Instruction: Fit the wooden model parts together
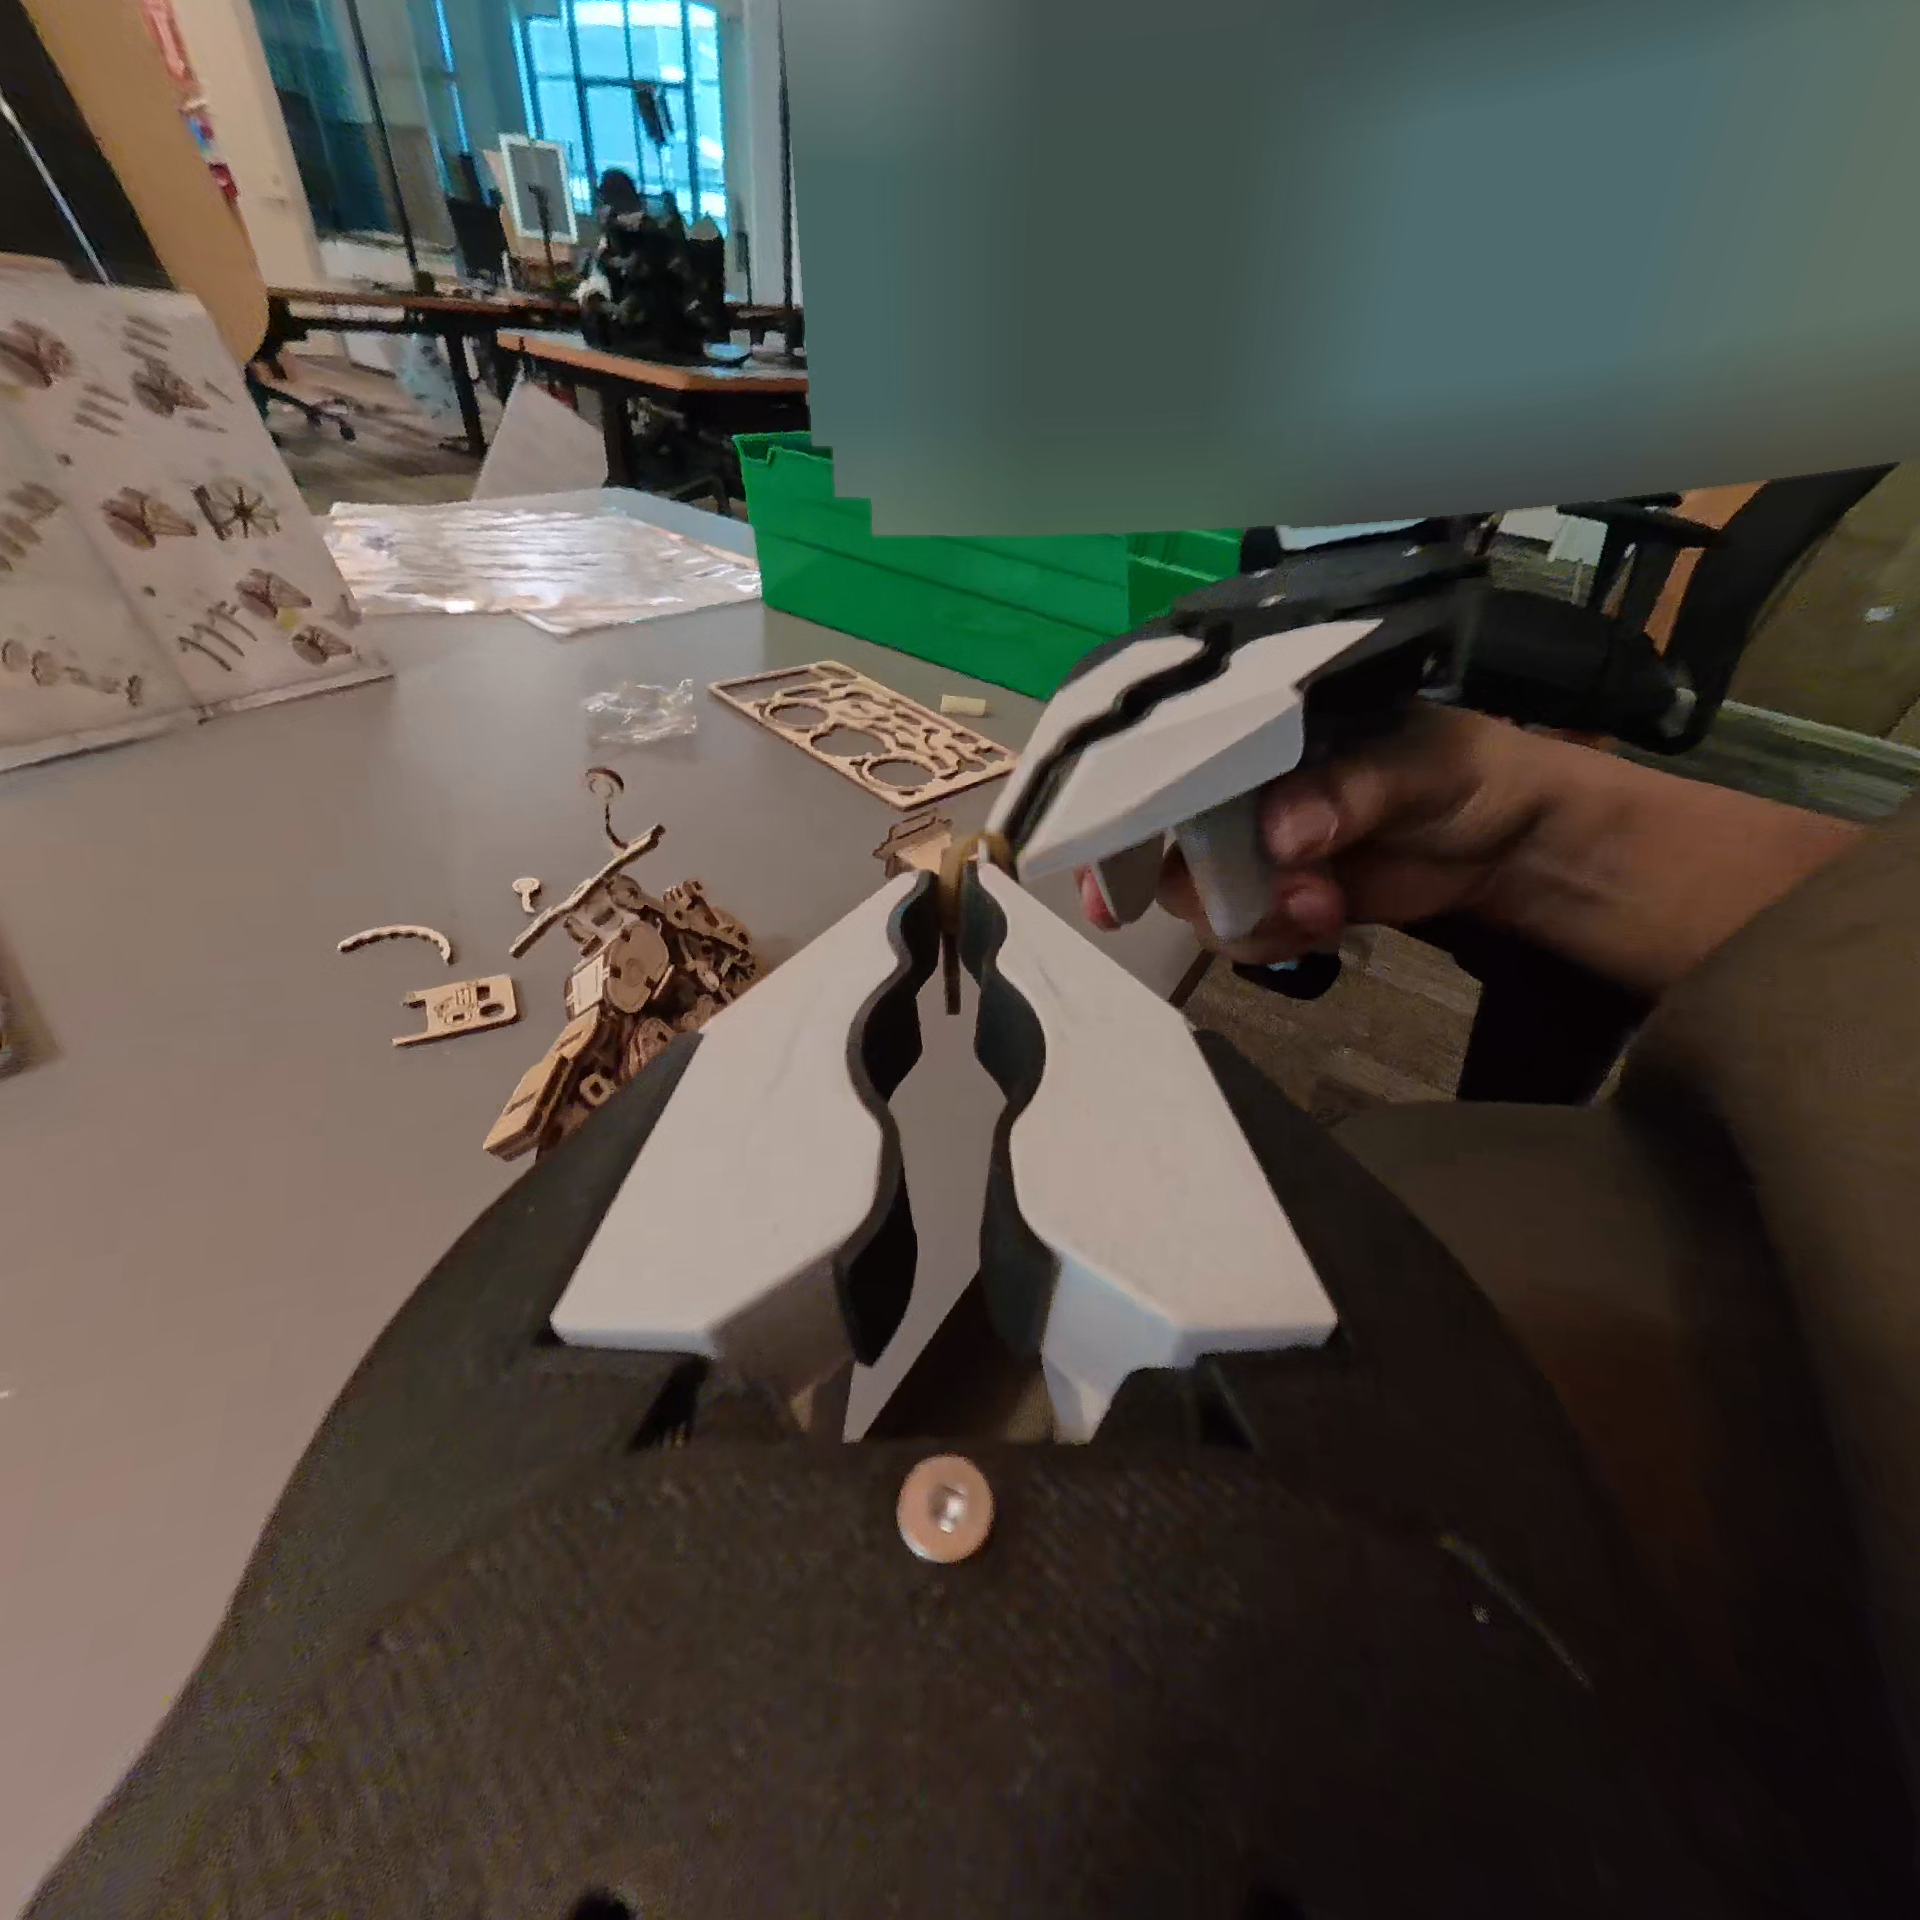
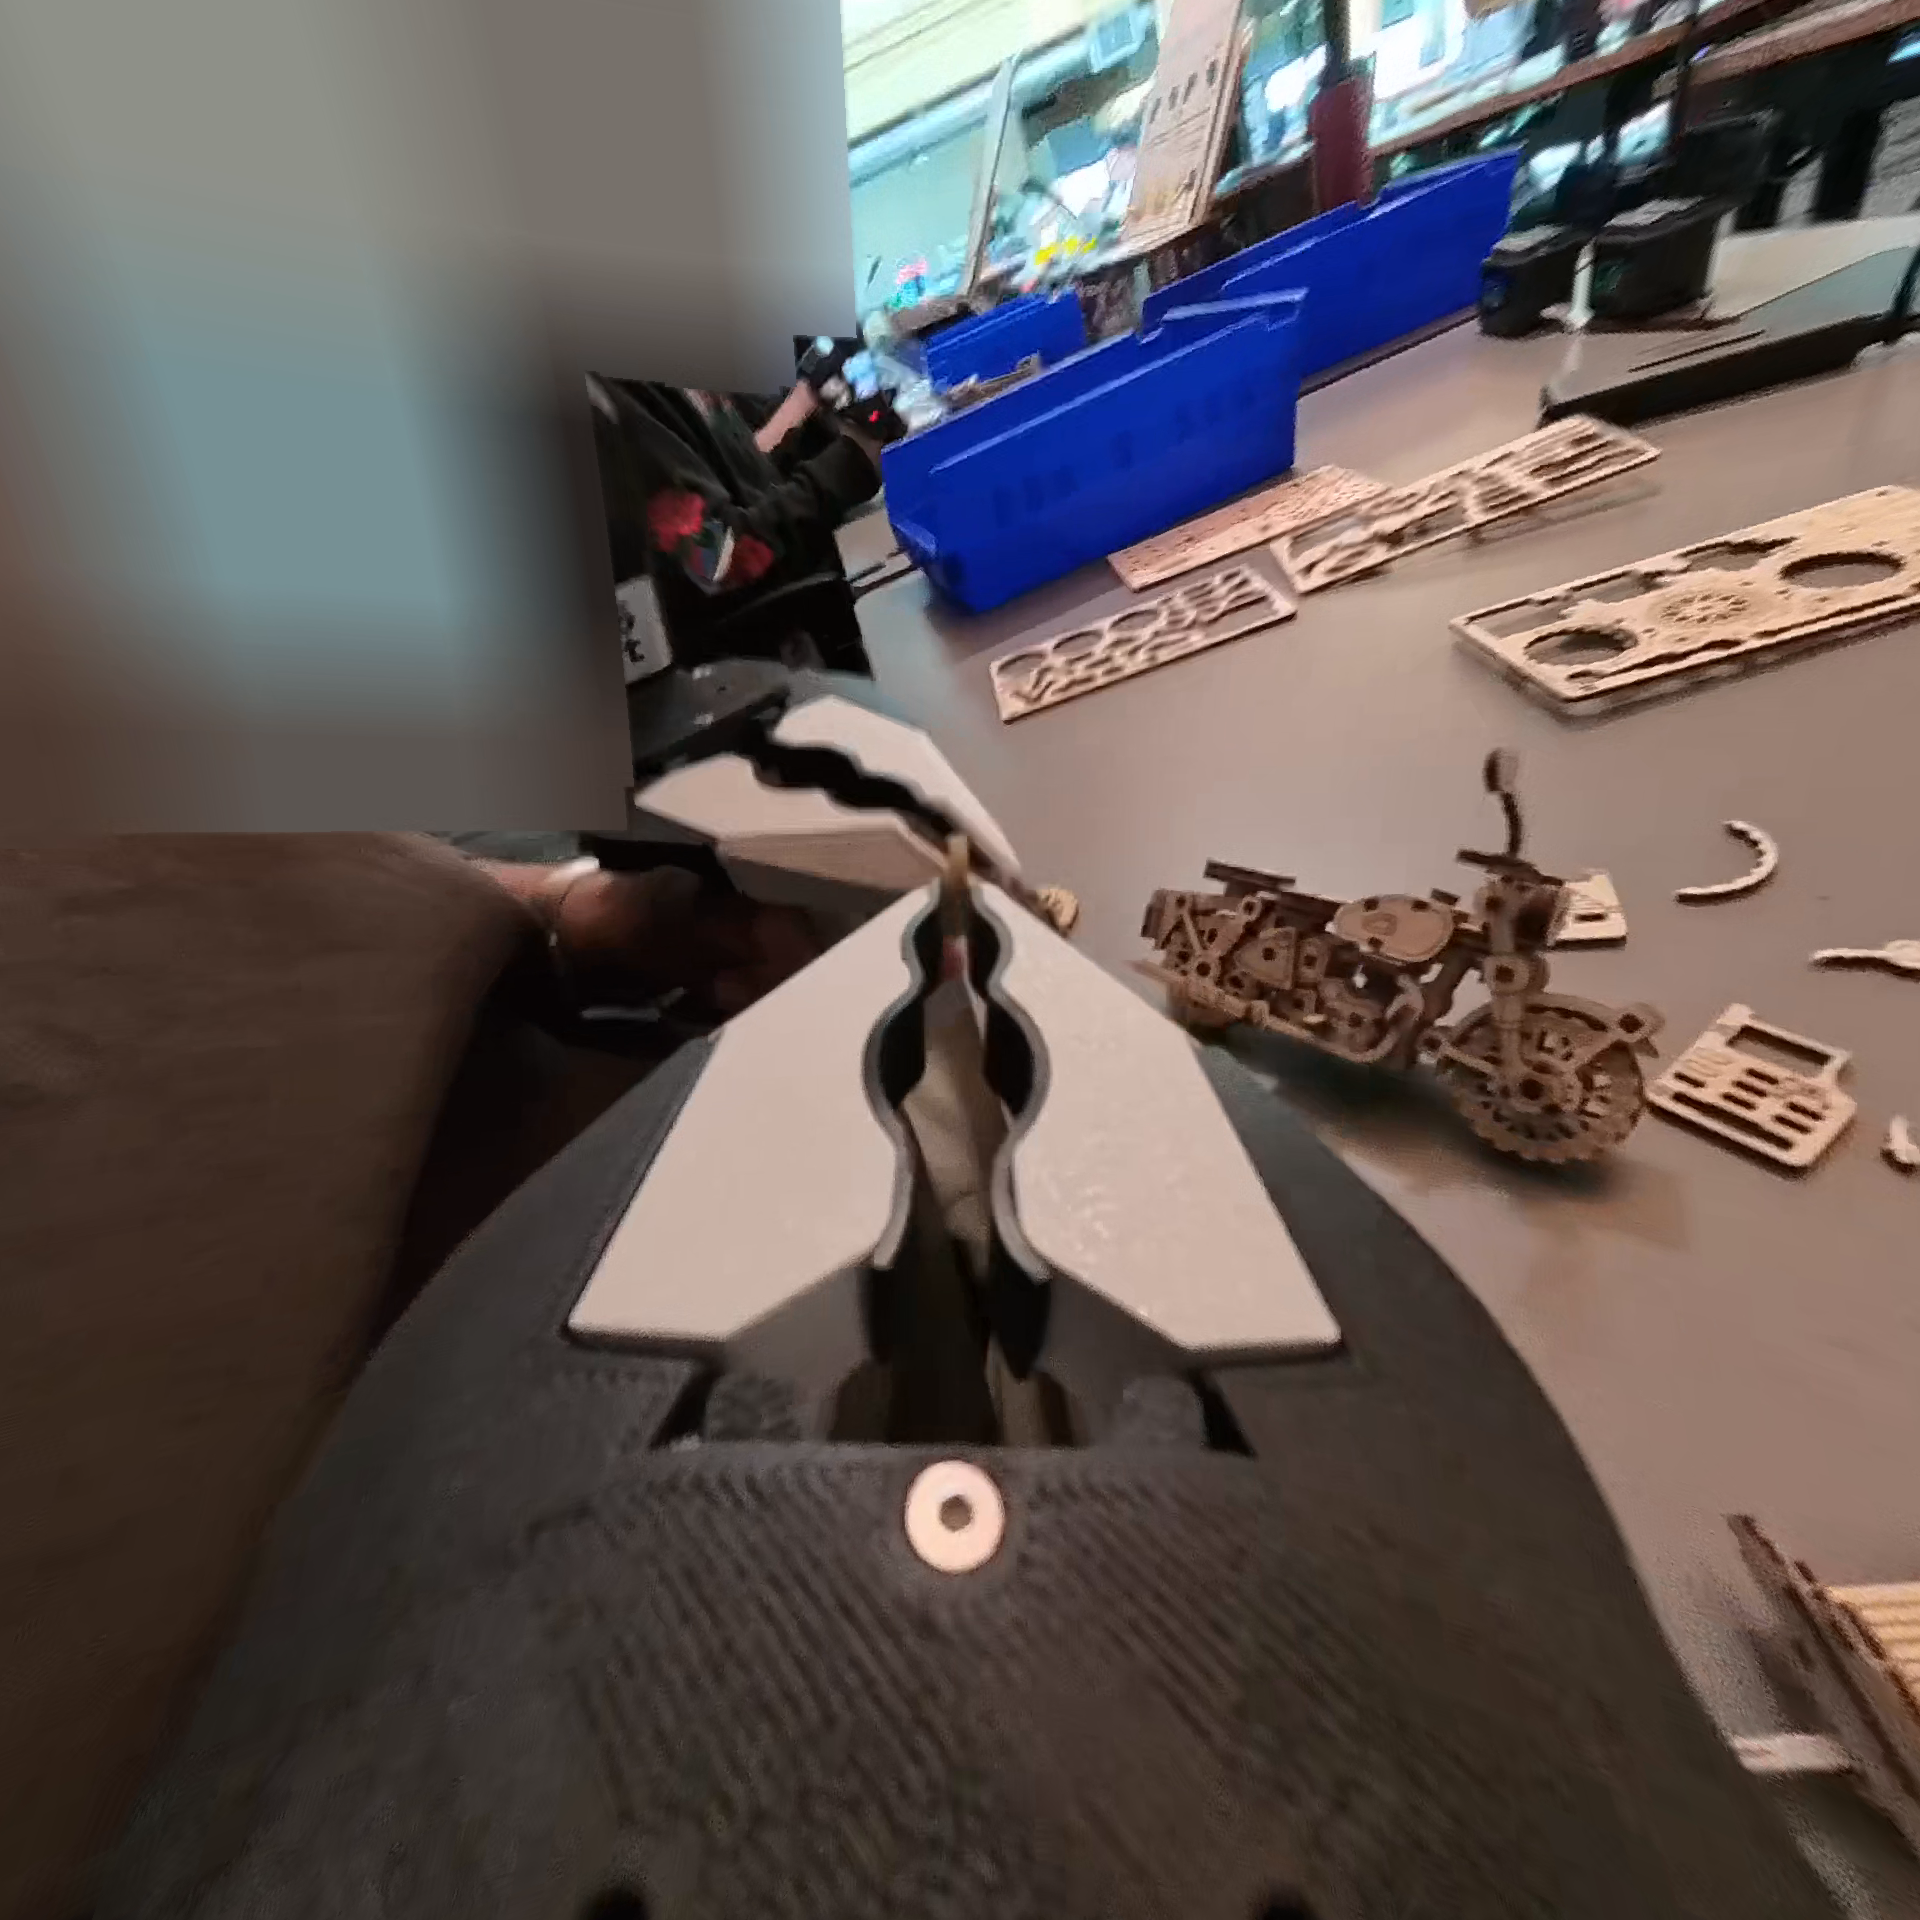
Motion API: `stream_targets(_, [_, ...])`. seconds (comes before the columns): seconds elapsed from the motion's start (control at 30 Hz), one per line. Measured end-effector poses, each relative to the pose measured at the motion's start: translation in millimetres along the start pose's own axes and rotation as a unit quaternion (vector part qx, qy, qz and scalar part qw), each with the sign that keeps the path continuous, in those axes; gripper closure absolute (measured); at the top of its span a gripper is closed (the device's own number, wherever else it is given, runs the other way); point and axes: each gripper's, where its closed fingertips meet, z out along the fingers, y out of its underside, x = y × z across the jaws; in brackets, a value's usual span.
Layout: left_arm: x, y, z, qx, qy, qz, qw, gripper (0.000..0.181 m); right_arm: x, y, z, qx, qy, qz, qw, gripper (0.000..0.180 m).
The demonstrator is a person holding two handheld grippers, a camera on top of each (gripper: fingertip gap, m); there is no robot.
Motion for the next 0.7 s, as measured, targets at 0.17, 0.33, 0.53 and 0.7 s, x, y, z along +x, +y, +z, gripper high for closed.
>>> stream_targets(0.17, [-4.5, 4.4, 1.0, -0.017, -0.014, 0.004, 1.000, 0.177, -0.8, -1.4, -2.4, -0.002, -0.001, -0.025, 1.000, 0.177])
stream_targets(0.33, [-5.5, 3.2, 0.9, -0.010, -0.018, -0.011, 1.000, 0.177, -0.9, 5.7, 5.0, -0.016, 0.003, -0.009, 1.000, 0.156])
stream_targets(0.53, [-8.1, 4.1, 1.3, -0.014, -0.044, 0.013, 0.999, 0.177, 6.6, 5.7, 6.9, -0.005, 0.030, 0.002, 1.000, 0.167])
stream_targets(0.7, [-6.7, 3.5, 1.2, -0.012, -0.043, 0.016, 0.999, 0.177, 8.9, 2.6, 4.4, 0.017, 0.020, 0.035, 0.999, 0.178])
